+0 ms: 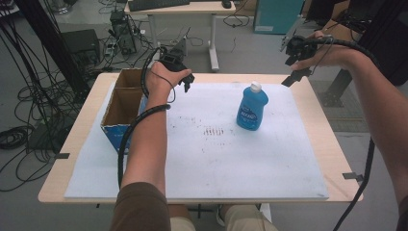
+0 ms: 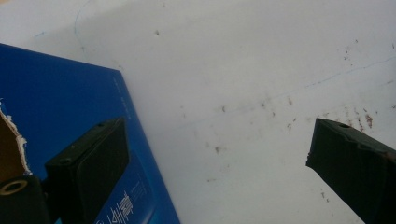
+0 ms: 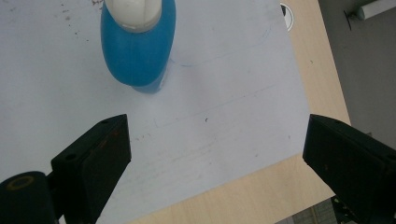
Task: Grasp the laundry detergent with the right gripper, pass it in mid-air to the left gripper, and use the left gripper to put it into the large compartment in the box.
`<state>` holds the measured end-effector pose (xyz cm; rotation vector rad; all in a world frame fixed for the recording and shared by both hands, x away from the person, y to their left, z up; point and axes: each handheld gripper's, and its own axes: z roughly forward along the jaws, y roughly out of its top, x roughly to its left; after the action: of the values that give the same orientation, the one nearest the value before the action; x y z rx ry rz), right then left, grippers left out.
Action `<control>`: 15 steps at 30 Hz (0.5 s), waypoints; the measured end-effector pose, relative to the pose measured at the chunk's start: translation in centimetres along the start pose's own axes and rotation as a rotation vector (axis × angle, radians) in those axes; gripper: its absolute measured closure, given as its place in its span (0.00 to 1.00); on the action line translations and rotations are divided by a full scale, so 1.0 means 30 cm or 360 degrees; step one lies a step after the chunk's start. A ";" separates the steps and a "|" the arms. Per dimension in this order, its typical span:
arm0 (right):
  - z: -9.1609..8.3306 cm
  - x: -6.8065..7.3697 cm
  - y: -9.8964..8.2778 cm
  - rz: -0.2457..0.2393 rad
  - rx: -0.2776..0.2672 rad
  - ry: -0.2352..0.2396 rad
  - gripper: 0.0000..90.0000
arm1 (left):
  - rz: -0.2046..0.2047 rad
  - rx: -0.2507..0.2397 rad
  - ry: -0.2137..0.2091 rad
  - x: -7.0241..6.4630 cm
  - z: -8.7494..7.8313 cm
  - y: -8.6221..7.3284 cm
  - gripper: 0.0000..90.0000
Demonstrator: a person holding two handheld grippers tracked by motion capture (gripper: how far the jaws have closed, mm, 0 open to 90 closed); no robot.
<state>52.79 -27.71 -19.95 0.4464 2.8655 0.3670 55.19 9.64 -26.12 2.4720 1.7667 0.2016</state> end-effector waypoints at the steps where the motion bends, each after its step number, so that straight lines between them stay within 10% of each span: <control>1: 0.001 0.000 -0.001 -0.0002 -0.0002 -0.0001 0.09 | 0.0004 0.0002 0.0002 0.001 -0.001 -0.001 0.07; 15: -0.009 0.007 -0.033 0.0014 -0.0034 -0.0007 0.08 | 0.0020 -0.0016 -0.0001 0.002 -0.016 -0.018 0.06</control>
<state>52.26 -28.60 -20.00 0.4557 2.8532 0.3969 54.61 9.86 -25.72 2.4768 1.7461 0.2103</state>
